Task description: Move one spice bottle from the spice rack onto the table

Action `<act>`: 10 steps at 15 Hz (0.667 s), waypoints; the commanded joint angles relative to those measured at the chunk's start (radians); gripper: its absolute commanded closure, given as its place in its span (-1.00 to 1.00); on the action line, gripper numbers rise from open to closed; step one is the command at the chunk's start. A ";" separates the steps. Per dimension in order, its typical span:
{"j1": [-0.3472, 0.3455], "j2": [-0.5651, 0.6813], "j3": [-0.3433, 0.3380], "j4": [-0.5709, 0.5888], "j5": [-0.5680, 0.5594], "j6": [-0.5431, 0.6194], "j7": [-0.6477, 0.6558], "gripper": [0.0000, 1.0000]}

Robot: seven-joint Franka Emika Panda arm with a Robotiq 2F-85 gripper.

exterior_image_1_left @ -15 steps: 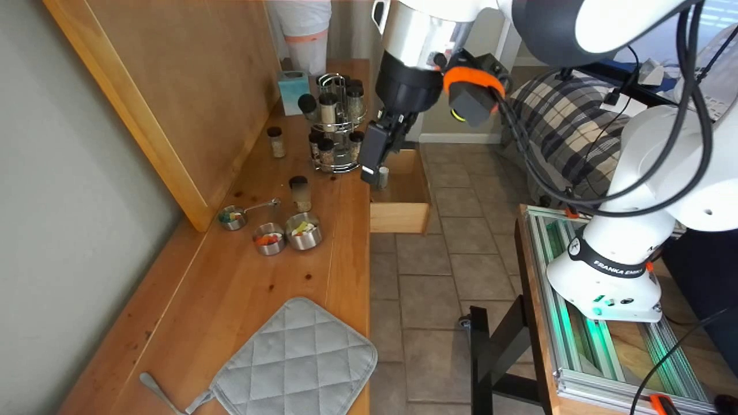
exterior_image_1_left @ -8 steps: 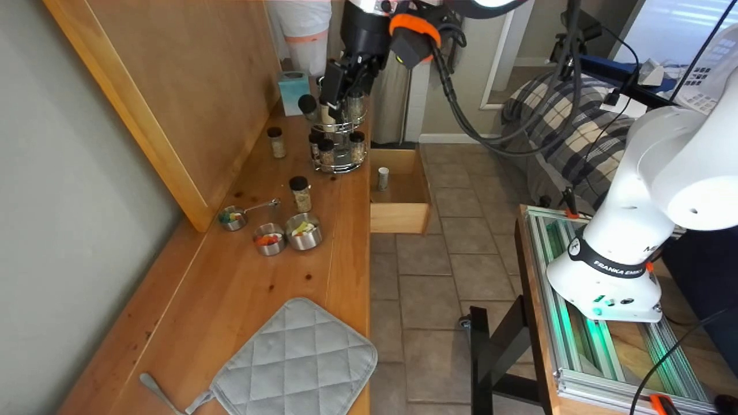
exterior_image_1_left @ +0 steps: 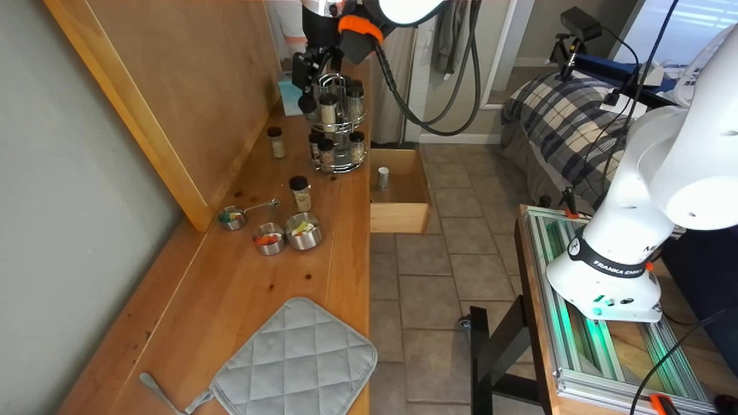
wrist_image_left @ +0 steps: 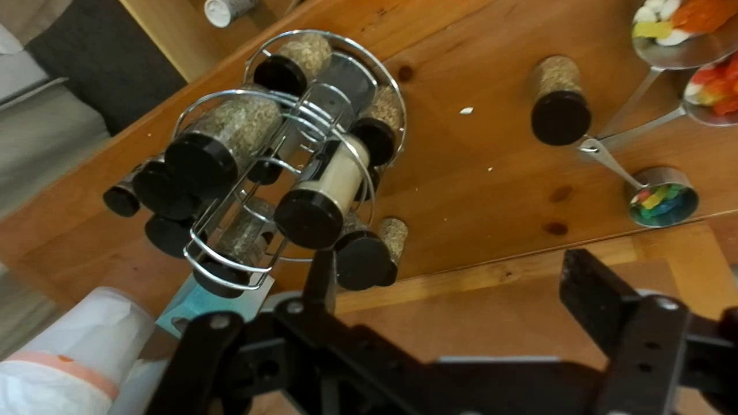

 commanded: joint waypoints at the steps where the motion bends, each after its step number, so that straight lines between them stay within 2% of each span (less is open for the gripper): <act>1: 0.044 0.106 -0.048 0.101 -0.119 -0.022 0.027 -1.00; 10: 0.100 0.209 -0.146 0.115 -0.266 0.003 0.040 -1.00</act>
